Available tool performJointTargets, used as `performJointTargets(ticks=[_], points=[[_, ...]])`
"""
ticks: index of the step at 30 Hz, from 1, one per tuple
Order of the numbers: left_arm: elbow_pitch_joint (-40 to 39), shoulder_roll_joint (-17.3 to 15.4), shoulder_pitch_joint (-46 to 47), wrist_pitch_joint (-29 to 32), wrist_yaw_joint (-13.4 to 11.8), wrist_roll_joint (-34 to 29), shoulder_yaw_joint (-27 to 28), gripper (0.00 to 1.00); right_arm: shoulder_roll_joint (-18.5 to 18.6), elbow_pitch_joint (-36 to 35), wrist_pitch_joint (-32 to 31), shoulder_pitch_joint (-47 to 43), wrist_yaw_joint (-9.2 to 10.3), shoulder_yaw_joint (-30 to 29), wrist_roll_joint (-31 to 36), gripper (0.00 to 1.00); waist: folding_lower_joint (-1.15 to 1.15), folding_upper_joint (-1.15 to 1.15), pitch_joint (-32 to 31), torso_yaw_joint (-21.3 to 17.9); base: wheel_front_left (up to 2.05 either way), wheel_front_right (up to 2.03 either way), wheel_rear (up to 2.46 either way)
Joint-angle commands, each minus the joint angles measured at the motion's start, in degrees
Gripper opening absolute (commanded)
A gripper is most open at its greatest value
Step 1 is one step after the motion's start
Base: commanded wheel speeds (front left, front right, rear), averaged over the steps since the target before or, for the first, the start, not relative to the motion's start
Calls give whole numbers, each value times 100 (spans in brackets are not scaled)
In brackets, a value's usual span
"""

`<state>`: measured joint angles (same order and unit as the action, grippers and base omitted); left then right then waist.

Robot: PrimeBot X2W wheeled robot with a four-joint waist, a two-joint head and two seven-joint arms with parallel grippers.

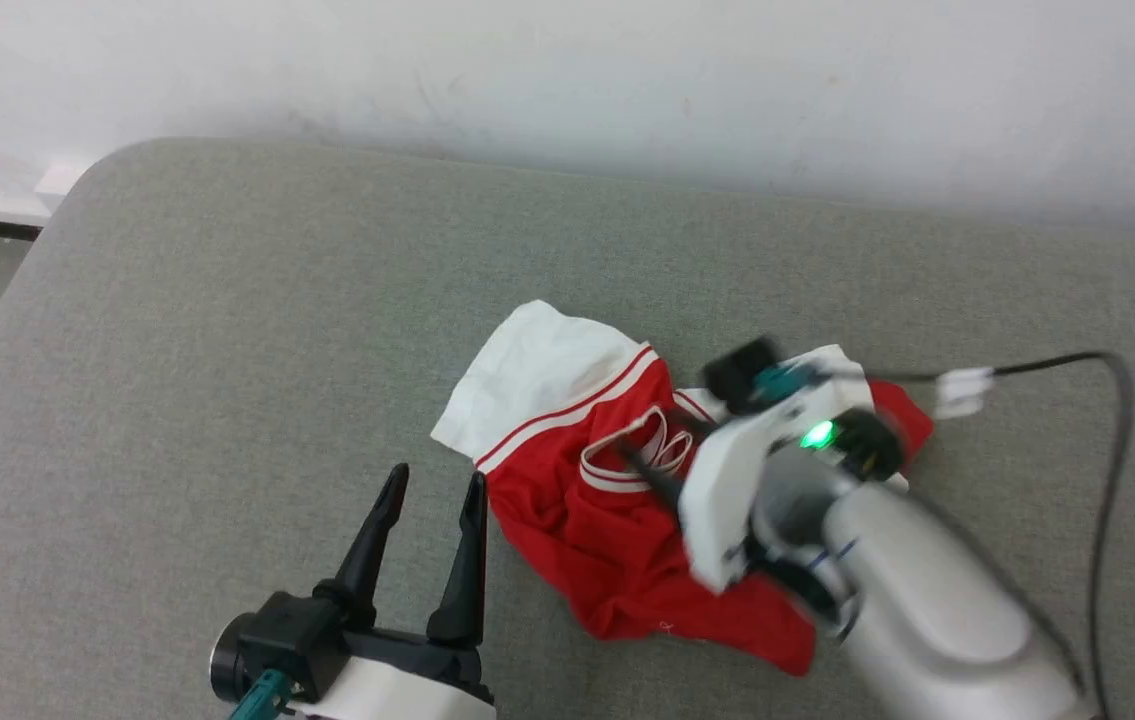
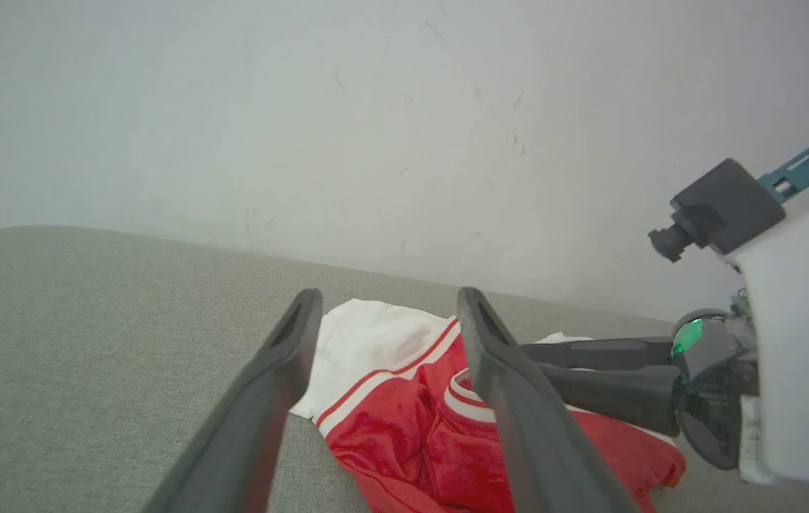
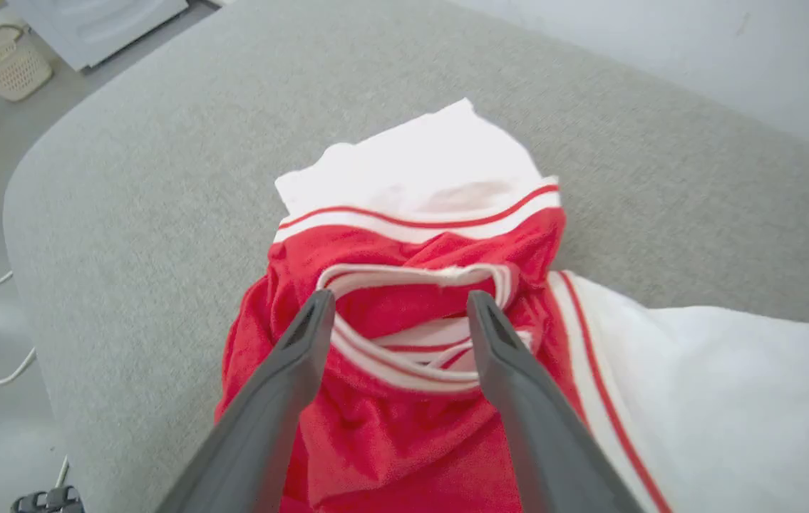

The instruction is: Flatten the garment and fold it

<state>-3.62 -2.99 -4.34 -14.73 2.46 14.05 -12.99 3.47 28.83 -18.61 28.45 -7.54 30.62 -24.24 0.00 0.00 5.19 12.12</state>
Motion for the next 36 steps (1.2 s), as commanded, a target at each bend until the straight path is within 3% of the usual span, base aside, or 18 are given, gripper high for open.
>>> performJointTargets(ticks=[1, 6, 9, 16, 23, 25, 26, 36], points=[[-17, 12, -34, -27, -26, 2, 11, 100, 96, -91, 39, 129, 5, -309, 7, 100, 0, 0, -19, -45, 0, 0, 0], [-116, 12, -31, -27, -64, 10, 8, 100, 523, -412, -192, 218, 5, -1406, 558, 100, 0, 0, 82, -128, 0, 0, 0], [-164, 12, 7, -27, -66, 21, 9, 100, 703, -549, -529, 115, 5, -1776, 904, 100, 0, 0, 187, -147, 0, 0, 0], [-159, 12, 177, -27, -33, 85, -32, 100, 643, -574, -1202, -157, 5, -2281, 1291, 100, 0, 0, 547, -71, 0, 0, 0], [-99, 12, 347, -27, -15, 107, -56, 100, 466, -334, -1511, -279, 5, -2341, 1471, 100, 0, 0, 787, 149, 0, 0, 0], [-82, 12, 377, -27, -5, 108, -45, 100, 450, -266, -1557, -281, 5, -2338, 1507, 27, 0, 0, 816, 184, 0, 0, 0], [-75, 12, 388, -27, -1, 108, -41, 100, 441, -244, -1554, -276, 5, -2345, 1522, 0, 0, 0, 824, 196, 0, 0, 0], [-37, 12, 375, -27, -31, 91, 16, 100, 406, -558, -952, 288, 5, -2355, 1549, 0, 0, 0, 636, -30, 0, 0, 0]])
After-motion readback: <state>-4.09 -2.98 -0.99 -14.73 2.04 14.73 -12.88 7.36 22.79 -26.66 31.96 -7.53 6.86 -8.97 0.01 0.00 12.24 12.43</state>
